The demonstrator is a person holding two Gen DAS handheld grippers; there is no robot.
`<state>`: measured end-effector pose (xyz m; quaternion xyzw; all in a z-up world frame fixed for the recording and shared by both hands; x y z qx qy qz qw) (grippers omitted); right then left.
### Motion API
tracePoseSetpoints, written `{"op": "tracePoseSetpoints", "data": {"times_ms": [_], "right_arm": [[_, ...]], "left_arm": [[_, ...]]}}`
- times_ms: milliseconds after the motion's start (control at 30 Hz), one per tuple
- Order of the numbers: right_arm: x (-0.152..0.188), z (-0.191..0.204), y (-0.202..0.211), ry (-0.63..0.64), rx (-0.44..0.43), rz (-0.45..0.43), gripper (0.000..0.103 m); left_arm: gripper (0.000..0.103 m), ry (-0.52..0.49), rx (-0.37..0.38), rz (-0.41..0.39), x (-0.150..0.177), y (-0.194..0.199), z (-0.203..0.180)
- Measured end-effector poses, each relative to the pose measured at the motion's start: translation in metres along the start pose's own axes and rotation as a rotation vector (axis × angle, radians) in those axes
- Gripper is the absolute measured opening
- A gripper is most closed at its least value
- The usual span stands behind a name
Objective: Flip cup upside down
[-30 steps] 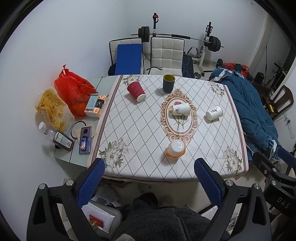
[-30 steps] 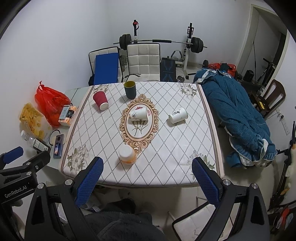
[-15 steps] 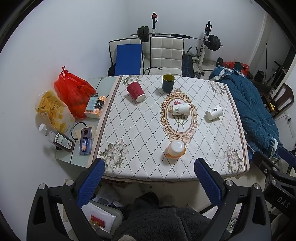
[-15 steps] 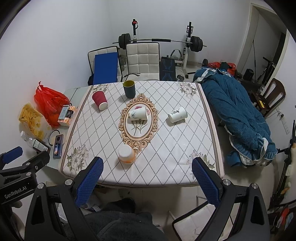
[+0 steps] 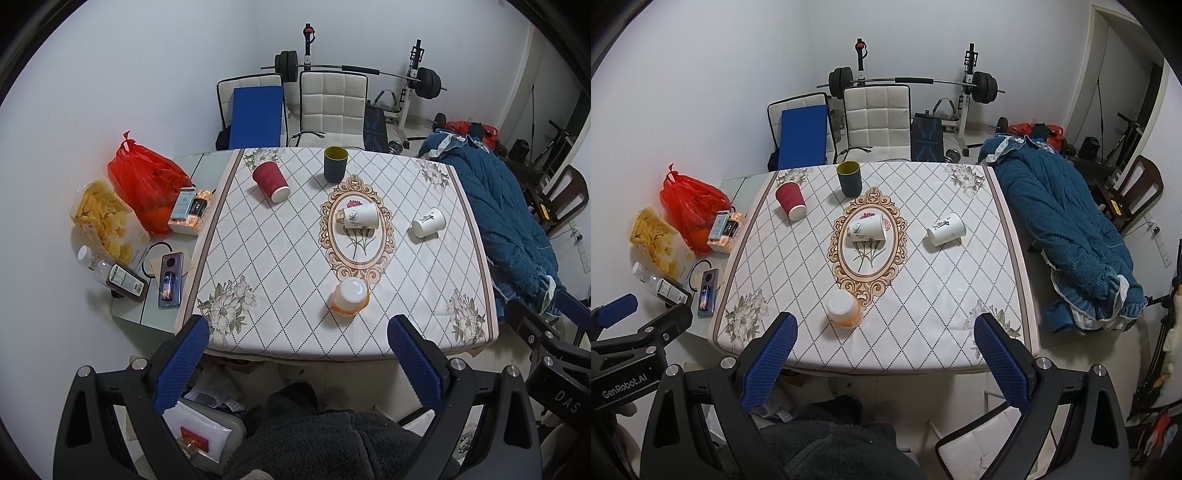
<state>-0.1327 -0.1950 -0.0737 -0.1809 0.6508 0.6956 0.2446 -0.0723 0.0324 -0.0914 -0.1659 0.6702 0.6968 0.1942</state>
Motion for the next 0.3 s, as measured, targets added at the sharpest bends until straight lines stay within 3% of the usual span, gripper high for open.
{"op": "tracePoseSetpoints", "data": {"times_ms": [300], "right_arm": [[-0.003,0.0004,-0.002,0.0,-0.001,0.001,0.099]], "left_arm": [[0.099,0.008,-0.005,-0.008,-0.0006,0.0003,-0.001]]}}
Point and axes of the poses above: each gripper's, at about its wrist camera, not at the fingertips, and y roughly against the way its jaws point, z to its left, x to its underside, the point moved 7 cm from there along -y, roughly the way its jaws point, and after that the axes turned 2 degrees about -y, right-handed, at the moved point
